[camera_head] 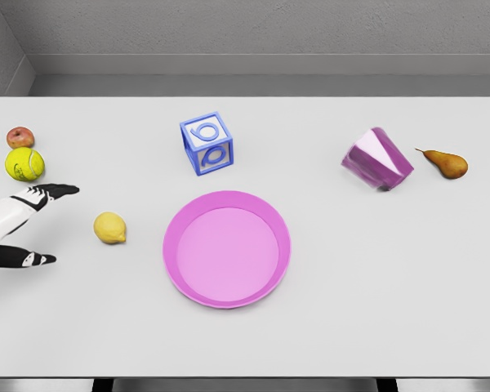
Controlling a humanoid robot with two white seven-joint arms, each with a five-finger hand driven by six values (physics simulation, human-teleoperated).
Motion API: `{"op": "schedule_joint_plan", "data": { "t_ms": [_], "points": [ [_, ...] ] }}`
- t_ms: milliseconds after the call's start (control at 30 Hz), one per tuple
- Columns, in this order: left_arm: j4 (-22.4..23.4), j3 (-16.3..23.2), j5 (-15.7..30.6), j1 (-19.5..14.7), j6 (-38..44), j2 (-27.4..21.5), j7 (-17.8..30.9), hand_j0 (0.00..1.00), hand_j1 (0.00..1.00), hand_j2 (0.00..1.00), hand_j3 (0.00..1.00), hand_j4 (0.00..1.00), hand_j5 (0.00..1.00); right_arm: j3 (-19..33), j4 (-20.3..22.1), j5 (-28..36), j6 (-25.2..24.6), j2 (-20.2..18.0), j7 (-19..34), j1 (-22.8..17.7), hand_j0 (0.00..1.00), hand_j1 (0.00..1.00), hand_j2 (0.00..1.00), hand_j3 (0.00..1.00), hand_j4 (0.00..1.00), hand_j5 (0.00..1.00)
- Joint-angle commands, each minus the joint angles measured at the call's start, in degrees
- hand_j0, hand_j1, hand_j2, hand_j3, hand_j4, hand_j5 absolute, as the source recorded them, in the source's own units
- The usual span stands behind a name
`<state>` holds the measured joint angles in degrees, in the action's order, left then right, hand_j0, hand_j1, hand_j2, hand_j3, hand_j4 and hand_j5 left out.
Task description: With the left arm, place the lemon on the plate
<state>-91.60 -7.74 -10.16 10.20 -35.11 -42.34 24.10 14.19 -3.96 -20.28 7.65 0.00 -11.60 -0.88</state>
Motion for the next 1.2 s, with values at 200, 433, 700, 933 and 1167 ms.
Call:
{"op": "schedule_joint_plan", "data": {
  "t_ms": [200,433,700,933,1167],
  "points": [
    [0.02,-0.96,-0.74,-0.88,0.11,-0.37,1.47,1.0,1.0,1.0,1.0,1.0,1.0,-0.04,0.0,0.06,0.0,0.0,0.0,0.0,1.0,1.0,1.0,1.0,1.0,1.0],
    [0.11,2.2,-4.26,-5.71,0.11,-4.85,3.05,1.0,1.0,1.0,1.0,1.0,1.0,-0.04,0.0,0.06,0.0,0.0,0.0,0.0,1.0,1.0,1.0,1.0,1.0,1.0],
    [-0.95,15.21,-13.22,-14.5,0.11,-3.71,3.58,1.0,1.0,1.0,1.0,1.0,1.0,-0.04,0.0,0.06,0.0,0.0,0.0,0.0,1.0,1.0,1.0,1.0,1.0,1.0],
    [-0.77,17.58,-13.4,-14.68,0.11,-4.15,3.58,1.0,1.0,1.0,1.0,1.0,1.0,-0.04,0.0,0.06,0.0,0.0,0.0,0.0,1.0,1.0,1.0,1.0,1.0,1.0],
    [-0.77,20.22,-14.1,-17.58,0.11,-4.5,3.49,1.0,1.0,1.0,1.0,1.0,1.0,-0.04,0.0,0.06,0.0,0.0,0.0,0.0,1.0,1.0,1.0,1.0,1.0,1.0]
  ]
}}
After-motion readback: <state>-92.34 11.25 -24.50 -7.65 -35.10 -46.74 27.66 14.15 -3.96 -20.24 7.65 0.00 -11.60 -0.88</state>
